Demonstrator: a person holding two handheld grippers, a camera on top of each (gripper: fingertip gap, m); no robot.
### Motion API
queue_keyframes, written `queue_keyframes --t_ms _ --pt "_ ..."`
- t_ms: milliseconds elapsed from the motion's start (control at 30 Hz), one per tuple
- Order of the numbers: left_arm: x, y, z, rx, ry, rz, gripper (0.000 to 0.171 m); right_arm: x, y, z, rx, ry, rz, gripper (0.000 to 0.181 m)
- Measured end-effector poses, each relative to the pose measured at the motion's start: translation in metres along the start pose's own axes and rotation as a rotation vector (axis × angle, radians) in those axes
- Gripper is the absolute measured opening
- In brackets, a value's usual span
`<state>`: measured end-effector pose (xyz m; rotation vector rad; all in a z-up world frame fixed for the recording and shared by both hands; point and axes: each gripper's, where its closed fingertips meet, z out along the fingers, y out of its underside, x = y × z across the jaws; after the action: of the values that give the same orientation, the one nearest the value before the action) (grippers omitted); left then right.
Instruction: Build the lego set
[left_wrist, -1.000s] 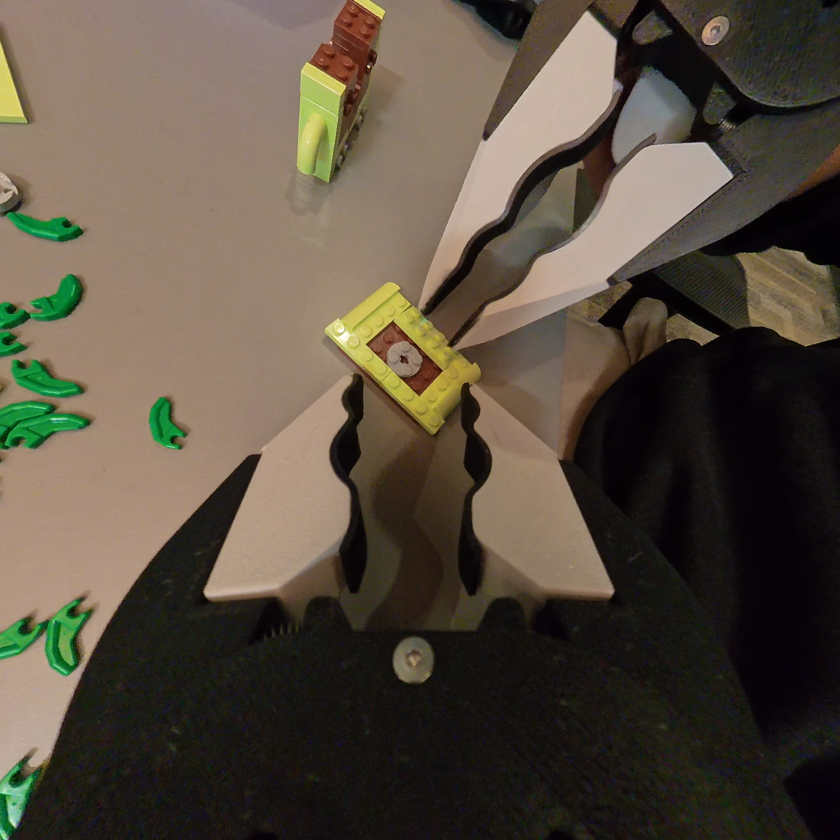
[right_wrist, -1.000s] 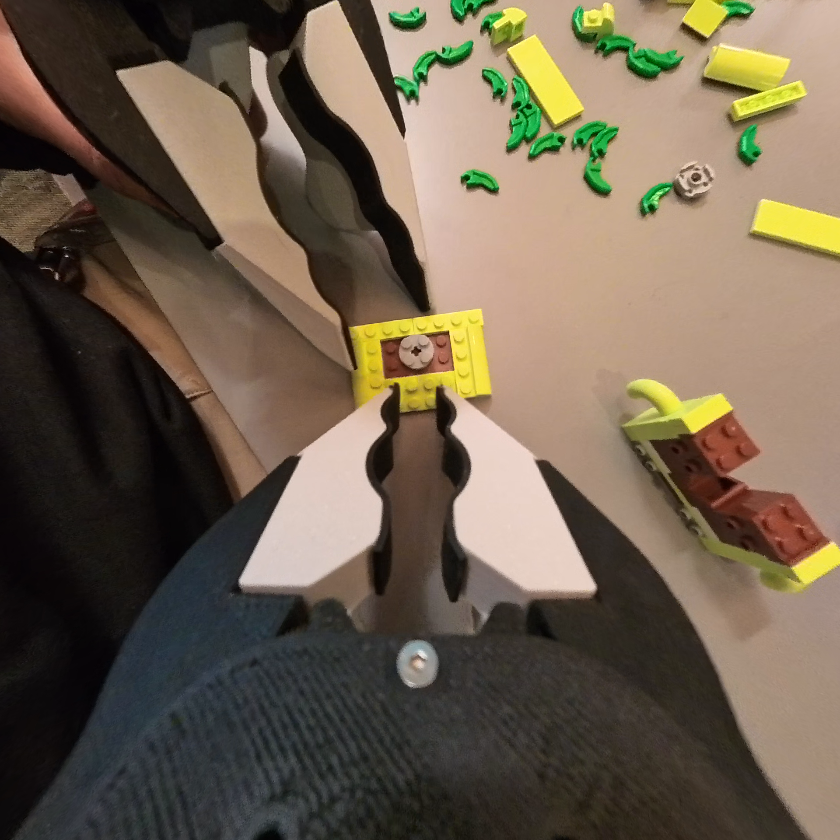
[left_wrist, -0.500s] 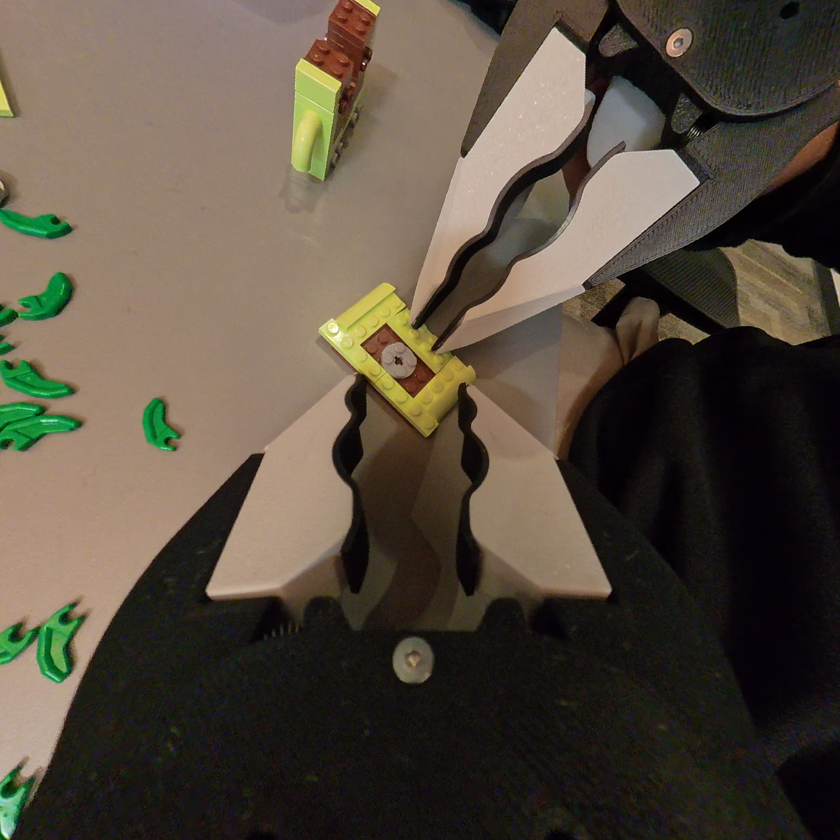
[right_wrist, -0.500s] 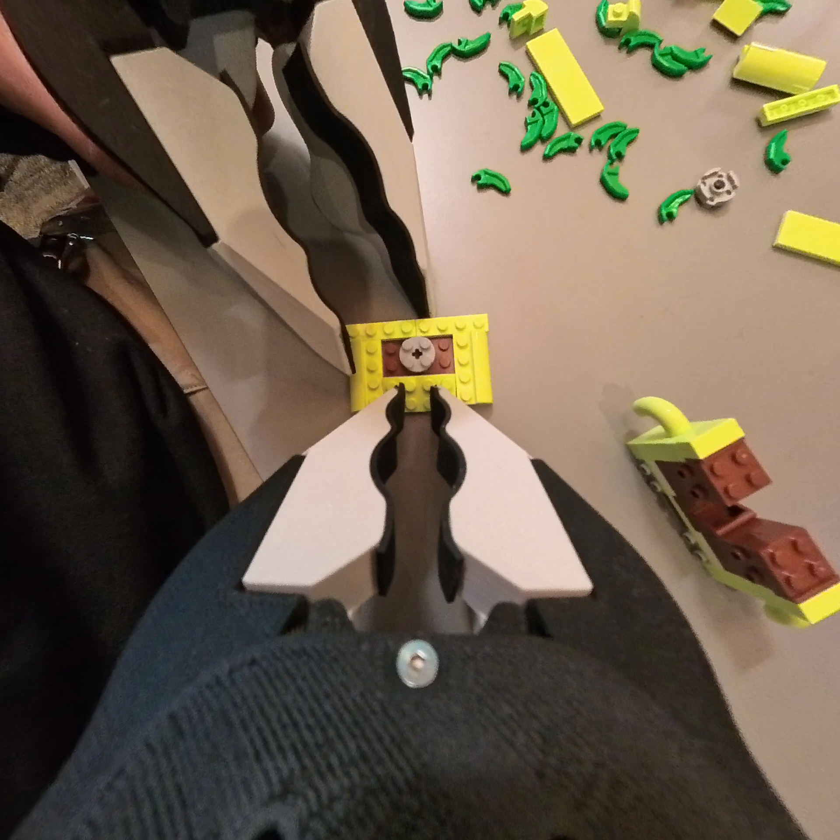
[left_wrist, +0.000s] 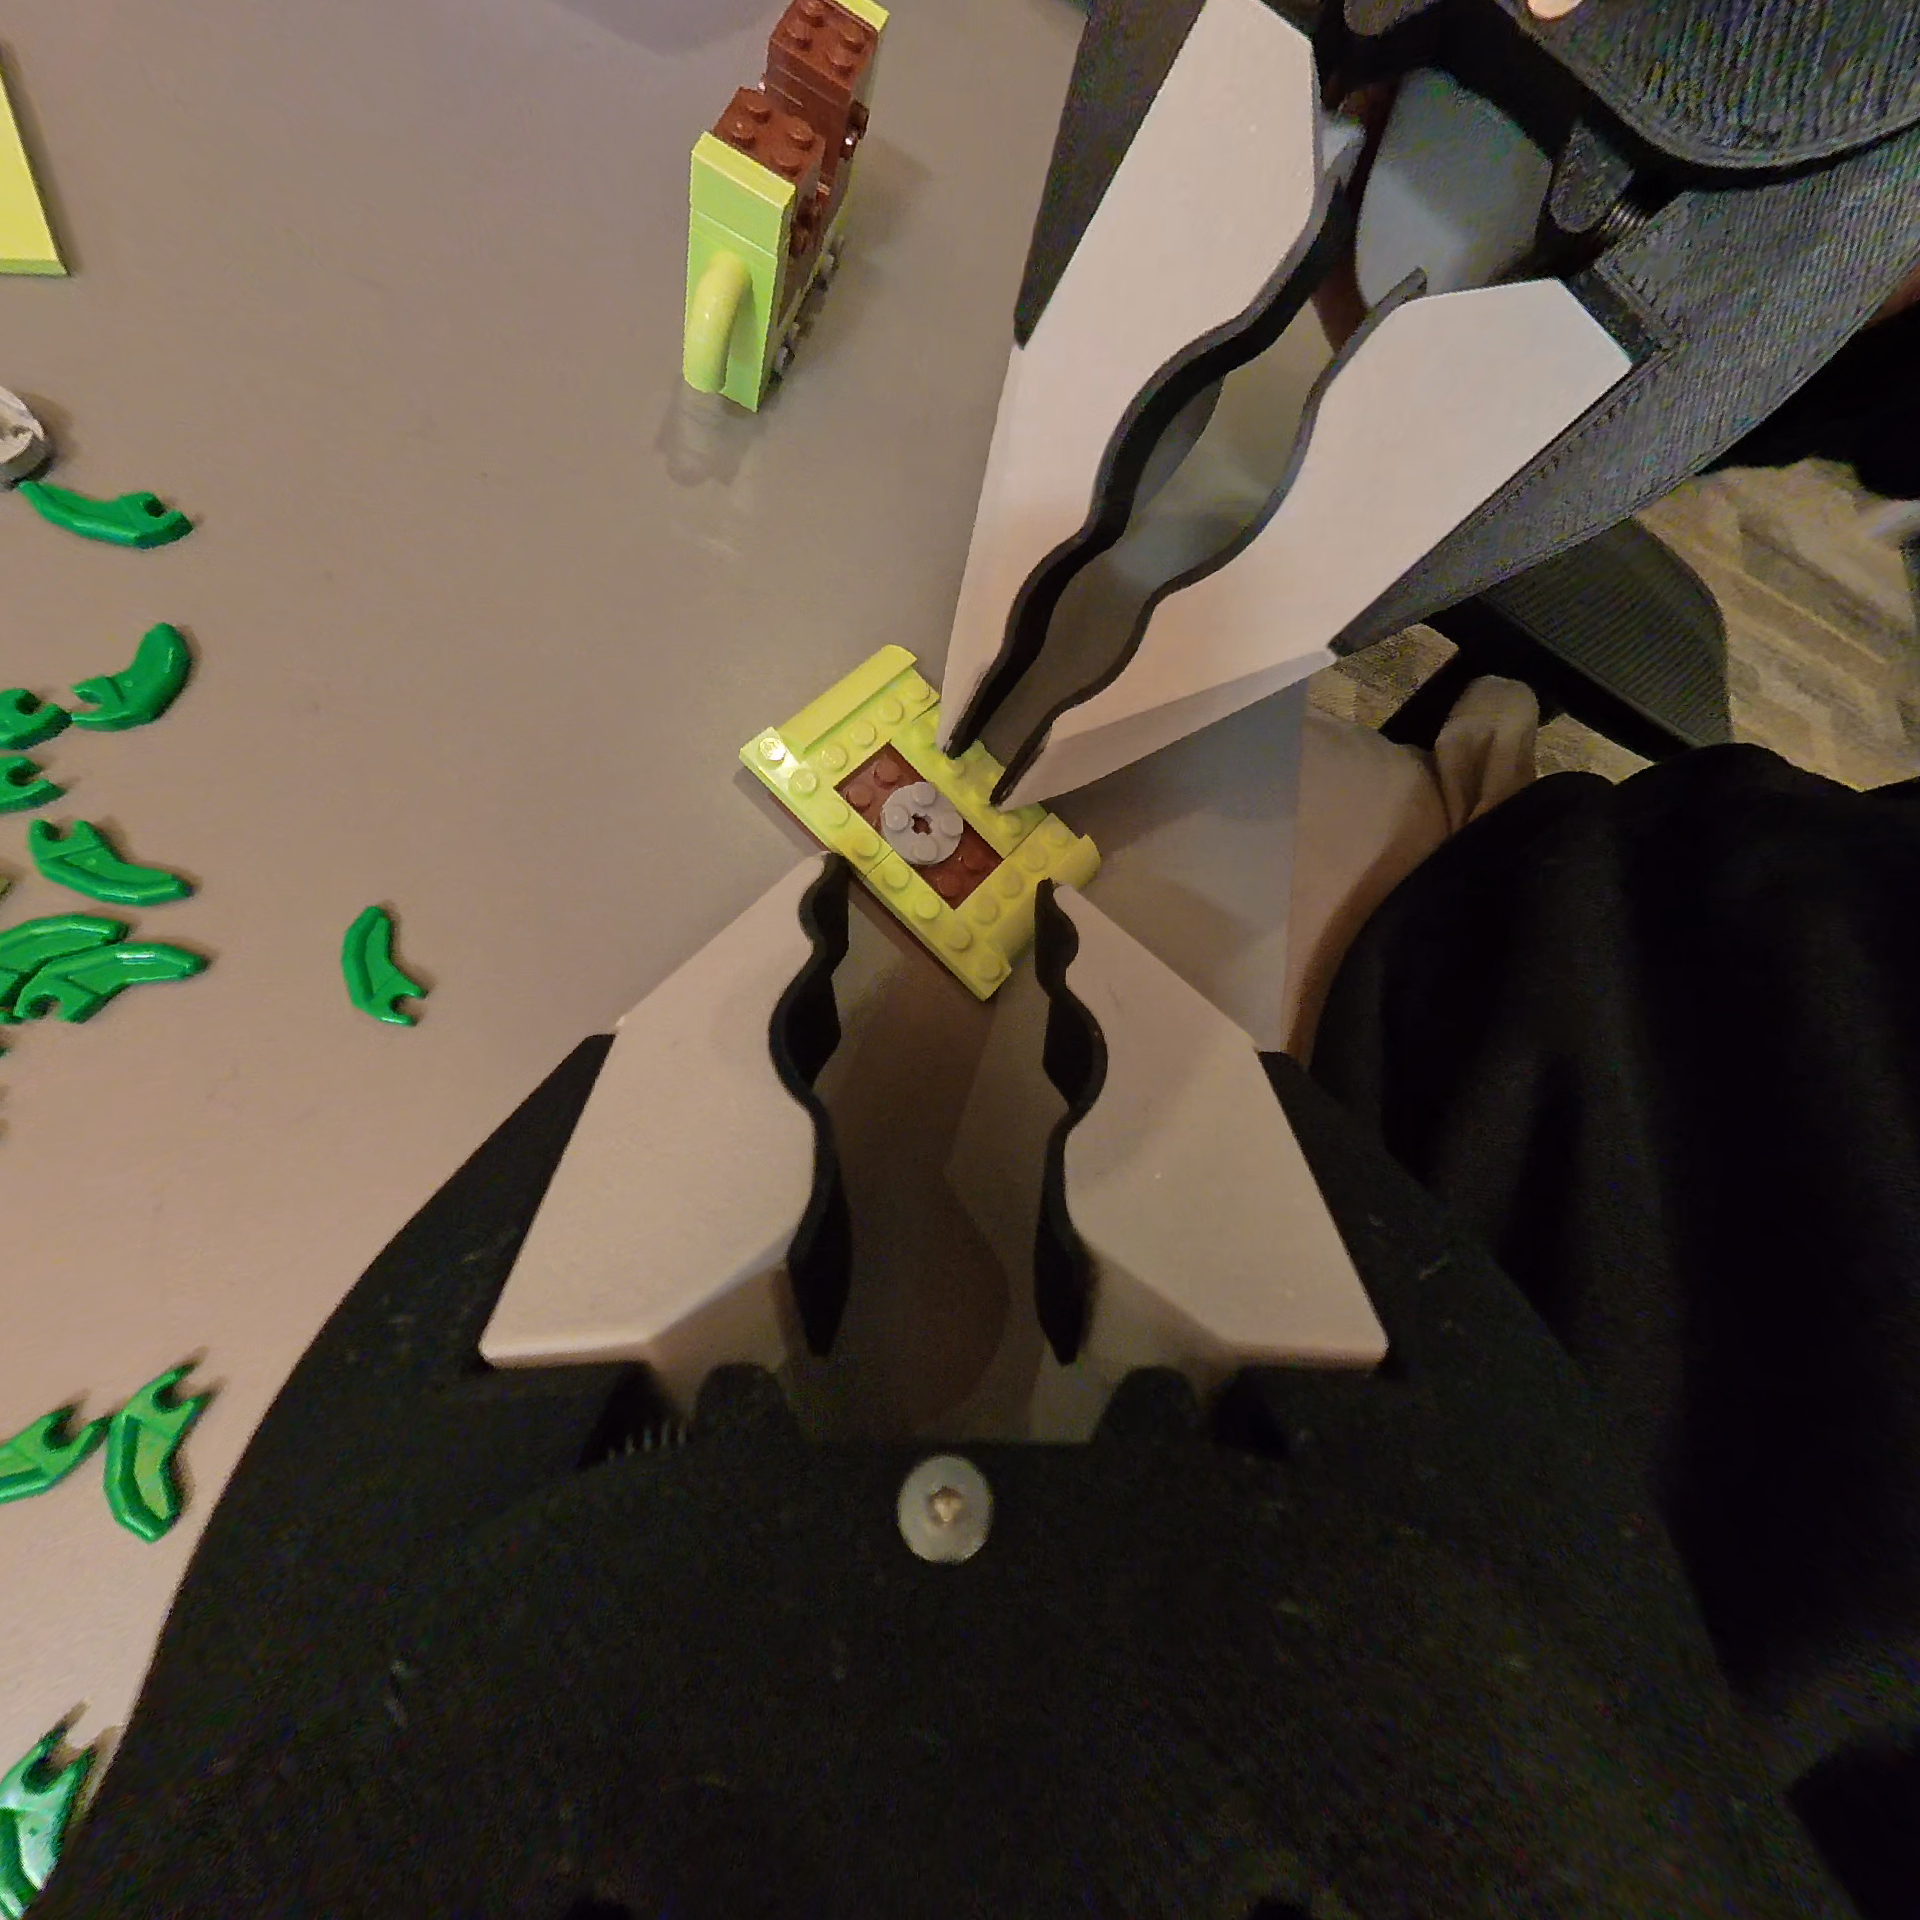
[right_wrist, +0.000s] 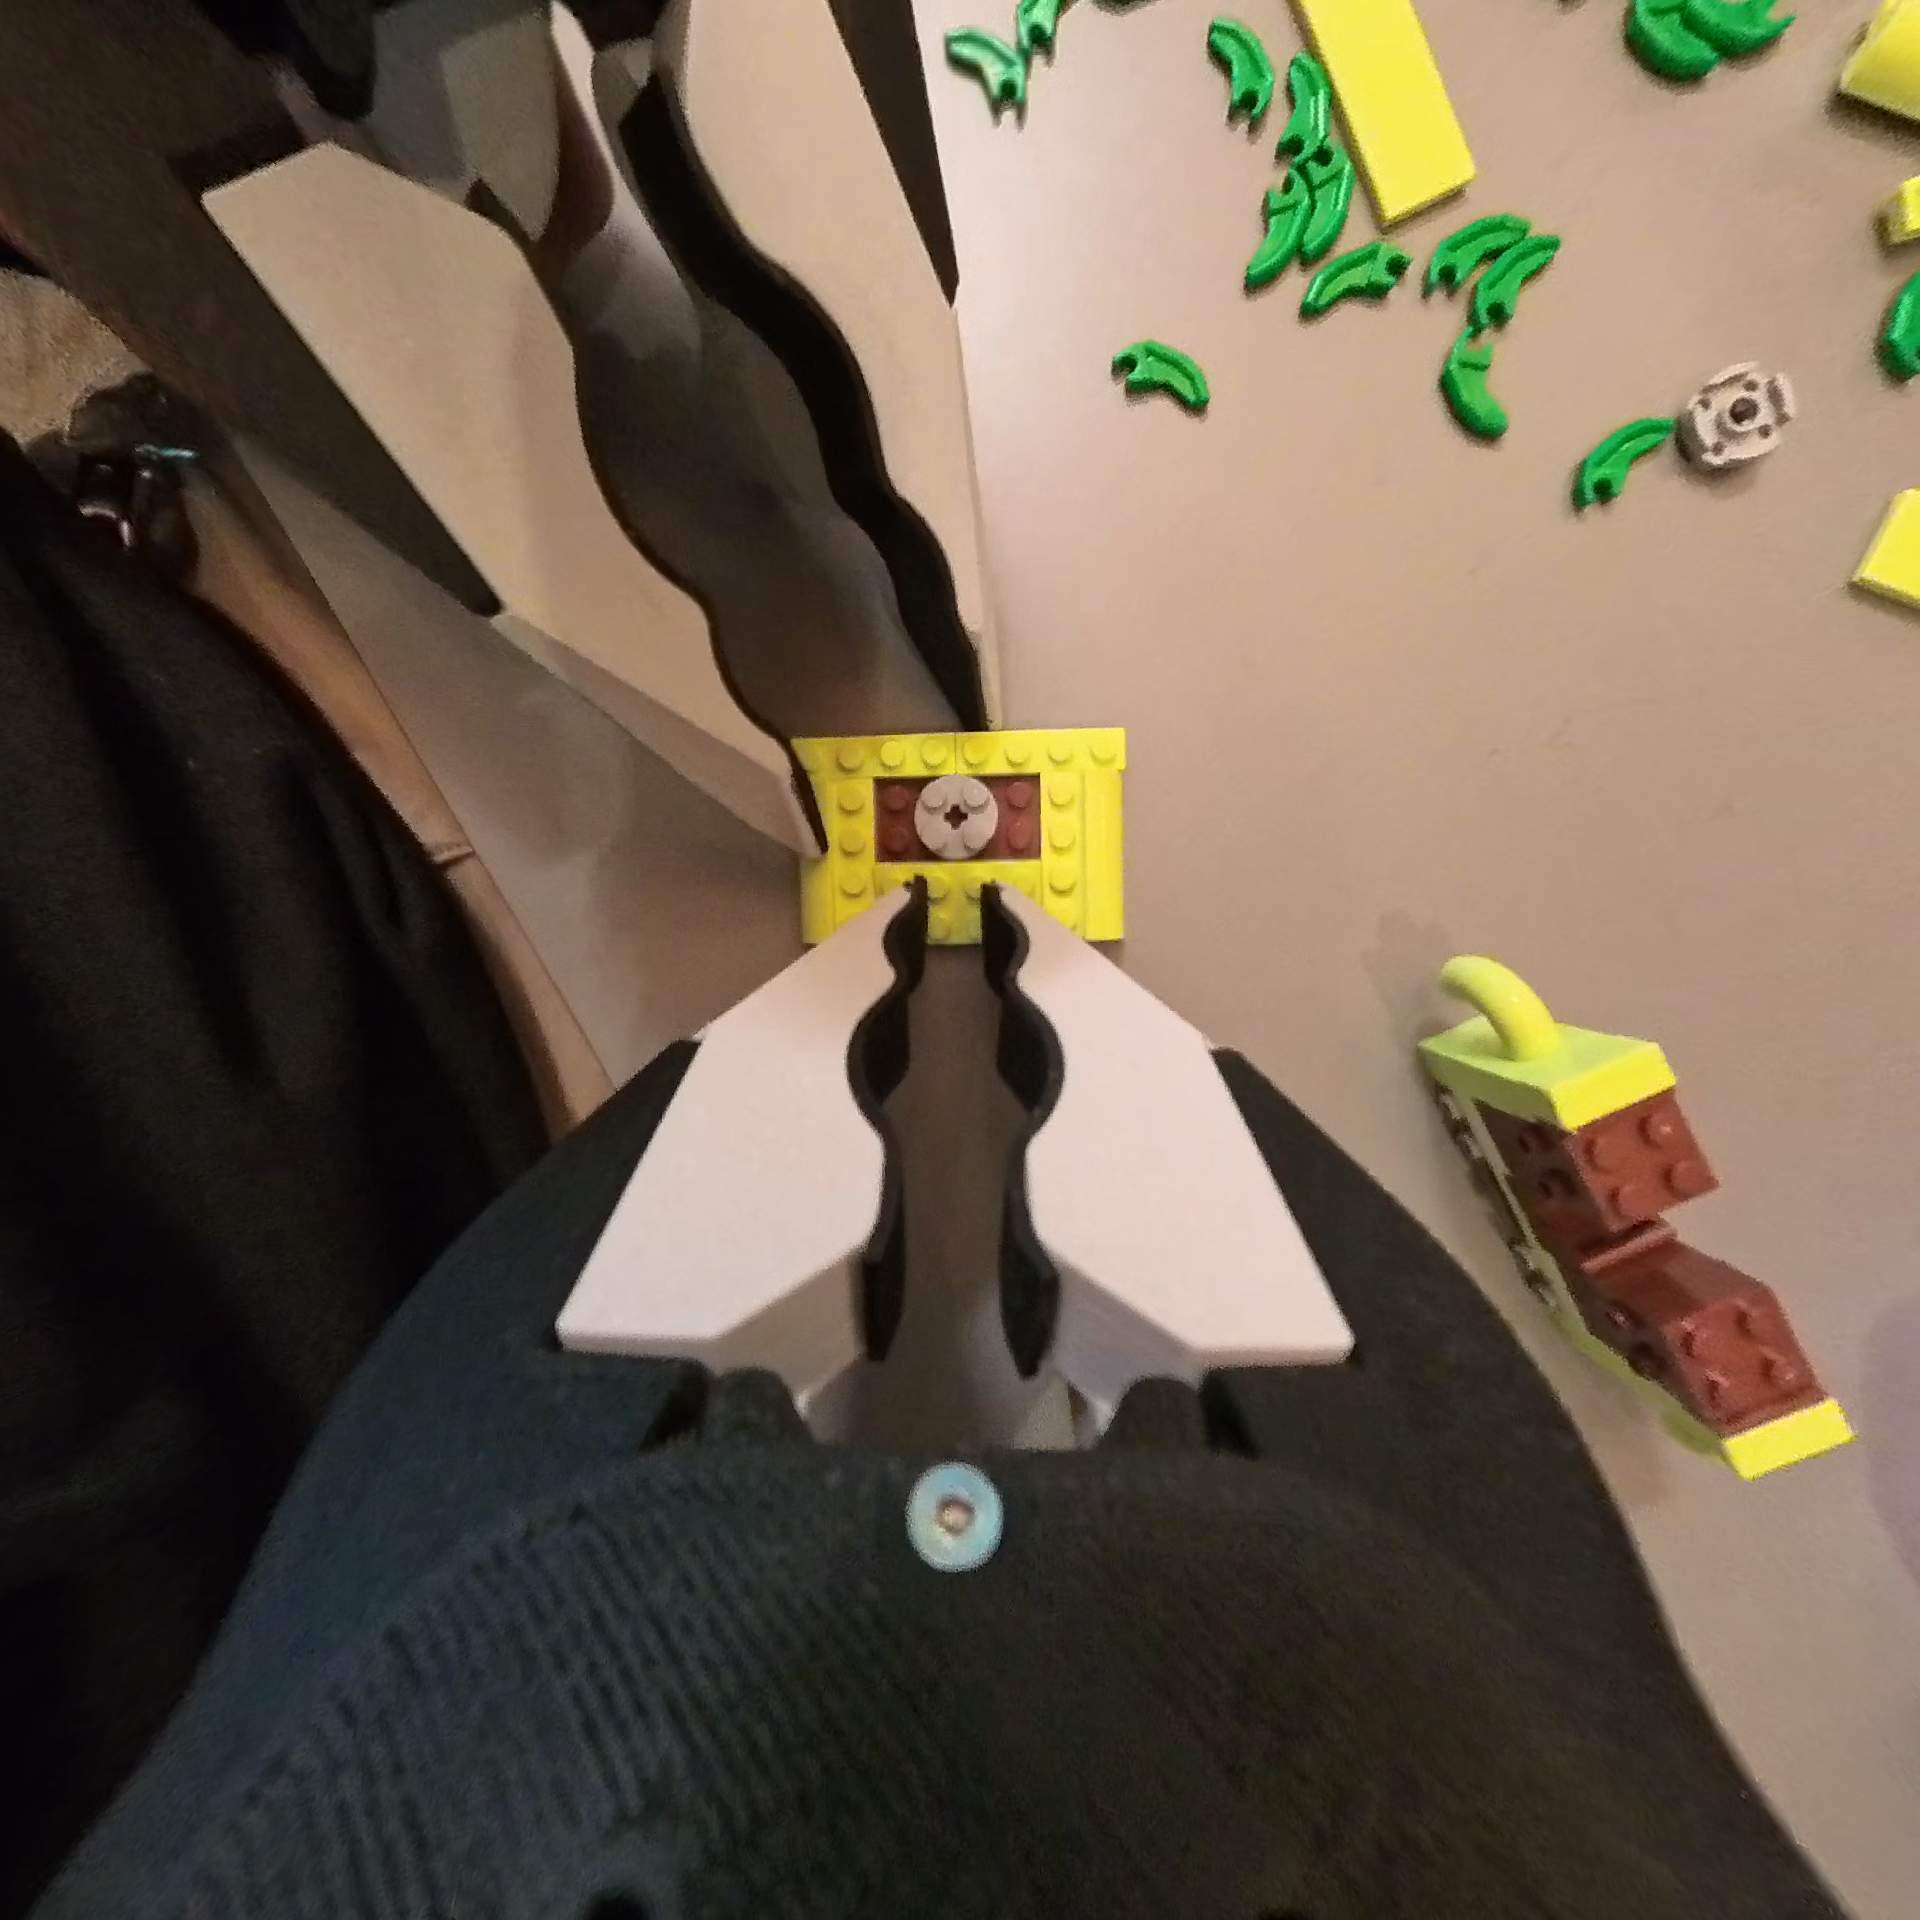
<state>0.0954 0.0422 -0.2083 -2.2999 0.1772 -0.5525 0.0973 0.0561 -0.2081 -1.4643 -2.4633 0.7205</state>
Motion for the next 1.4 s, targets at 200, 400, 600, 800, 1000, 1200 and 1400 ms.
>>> queue_keyframes --t_ms 200,400,600,800,1000,1200,1400 --pt "0.000 0.000 0.000 0.000 -0.006 0.003 0.034 0.000 0.000 0.001 -0.089 -0.004 -0.009 0.008" --pt "0.000 0.000 0.000 0.001 -0.016 0.008 0.034 0.000 0.000 0.001 -0.151 -0.058 0.018 0.007" --pt "0.000 0.000 0.001 0.000 -0.027 0.018 0.034 0.000 0.000 0.002 -0.228 -0.101 0.019 0.007" --pt "0.000 0.001 0.001 -0.003 -0.033 0.028 0.035 0.004 -0.003 0.004 -0.264 -0.135 0.040 0.000" --pt "0.000 0.000 0.001 0.006 -0.032 0.004 0.034 0.004 -0.003 0.004 -0.251 -0.112 0.003 0.000" --pt "0.000 0.000 -0.001 0.013 0.000 -0.044 0.029 0.002 -0.013 -0.005 -0.023 -0.059 -0.056 0.000" --pt "0.000 0.000 -0.001 0.012 -0.005 -0.039 0.029 -0.002 0.000 0.000 -0.040 -0.044 -0.029 0.000"
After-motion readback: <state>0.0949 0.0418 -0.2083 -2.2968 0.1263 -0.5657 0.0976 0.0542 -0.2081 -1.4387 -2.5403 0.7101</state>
